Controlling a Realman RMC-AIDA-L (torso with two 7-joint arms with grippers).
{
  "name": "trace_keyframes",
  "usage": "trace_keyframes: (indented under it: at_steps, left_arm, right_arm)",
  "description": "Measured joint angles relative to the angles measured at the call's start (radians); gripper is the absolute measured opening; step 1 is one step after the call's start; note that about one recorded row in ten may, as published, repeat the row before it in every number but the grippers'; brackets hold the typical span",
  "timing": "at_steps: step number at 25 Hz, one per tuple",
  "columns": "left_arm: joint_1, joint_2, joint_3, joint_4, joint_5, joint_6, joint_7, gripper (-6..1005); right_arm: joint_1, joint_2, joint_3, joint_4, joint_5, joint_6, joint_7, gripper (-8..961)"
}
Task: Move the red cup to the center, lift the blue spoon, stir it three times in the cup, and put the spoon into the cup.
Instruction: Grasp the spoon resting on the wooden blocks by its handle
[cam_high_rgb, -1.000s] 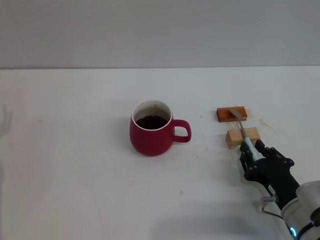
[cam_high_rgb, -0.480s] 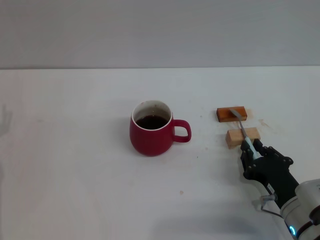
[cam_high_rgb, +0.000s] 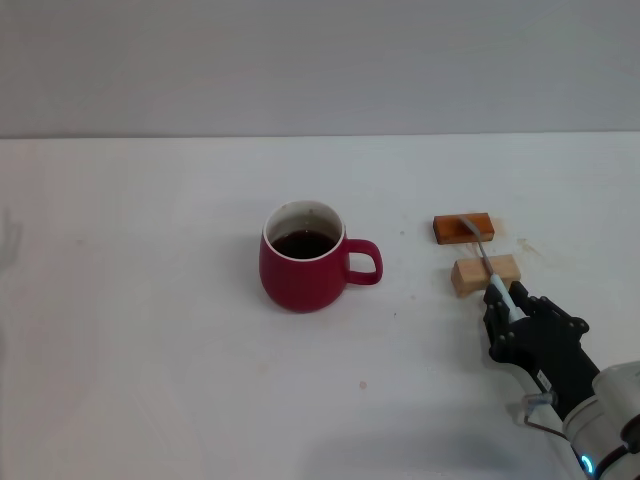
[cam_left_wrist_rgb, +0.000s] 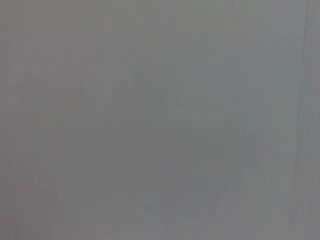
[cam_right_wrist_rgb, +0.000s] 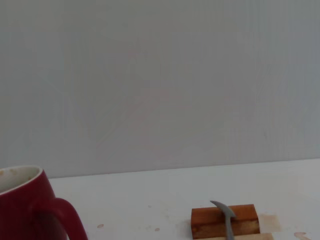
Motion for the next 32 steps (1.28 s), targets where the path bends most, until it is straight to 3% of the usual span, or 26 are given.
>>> trace_keyframes:
  at_steps: [32]
  left_arm:
    - [0.000,0.000,0.000,0.000,-0.004,0.000,0.000,862]
  right_arm:
    - [0.000,0.000,0.006,-0.010,0.008,0.009,0.000,190]
